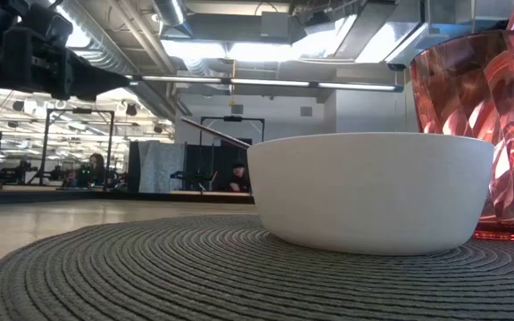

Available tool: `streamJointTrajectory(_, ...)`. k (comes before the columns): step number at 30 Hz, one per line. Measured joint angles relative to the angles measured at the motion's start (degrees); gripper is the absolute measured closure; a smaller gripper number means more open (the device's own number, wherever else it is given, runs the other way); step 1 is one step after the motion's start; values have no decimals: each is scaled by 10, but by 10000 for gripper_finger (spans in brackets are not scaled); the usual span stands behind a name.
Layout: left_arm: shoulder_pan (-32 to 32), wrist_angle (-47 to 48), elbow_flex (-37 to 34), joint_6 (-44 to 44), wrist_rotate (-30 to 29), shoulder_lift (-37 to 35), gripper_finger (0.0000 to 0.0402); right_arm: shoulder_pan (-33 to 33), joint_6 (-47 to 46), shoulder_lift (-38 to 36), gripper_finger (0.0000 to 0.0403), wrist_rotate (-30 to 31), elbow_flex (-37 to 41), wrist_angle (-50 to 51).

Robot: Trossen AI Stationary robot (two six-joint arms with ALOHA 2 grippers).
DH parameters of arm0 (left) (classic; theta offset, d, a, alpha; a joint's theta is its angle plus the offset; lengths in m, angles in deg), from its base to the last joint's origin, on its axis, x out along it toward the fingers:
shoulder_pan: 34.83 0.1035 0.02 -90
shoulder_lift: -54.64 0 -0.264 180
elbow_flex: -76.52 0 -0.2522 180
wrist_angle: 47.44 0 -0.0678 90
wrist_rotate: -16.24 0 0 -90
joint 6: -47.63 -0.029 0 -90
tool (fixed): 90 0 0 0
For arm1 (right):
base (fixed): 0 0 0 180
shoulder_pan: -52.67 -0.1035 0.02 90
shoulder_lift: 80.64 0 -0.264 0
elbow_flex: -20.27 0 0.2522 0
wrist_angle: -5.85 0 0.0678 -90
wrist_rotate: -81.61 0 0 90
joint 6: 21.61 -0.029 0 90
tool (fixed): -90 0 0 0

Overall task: Pick & Place Utensil
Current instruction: Return to Home Position

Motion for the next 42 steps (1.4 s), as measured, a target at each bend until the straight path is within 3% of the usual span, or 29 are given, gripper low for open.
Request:
streamJointTrajectory(7, 3, 14, 0, 37, -2, 0, 400, 0, 8, 2, 388, 0, 0, 0)
streamJointTrajectory(42, 2, 13, 0, 37, -9, 0, 400, 0, -23, 2, 383, 0, 0, 0)
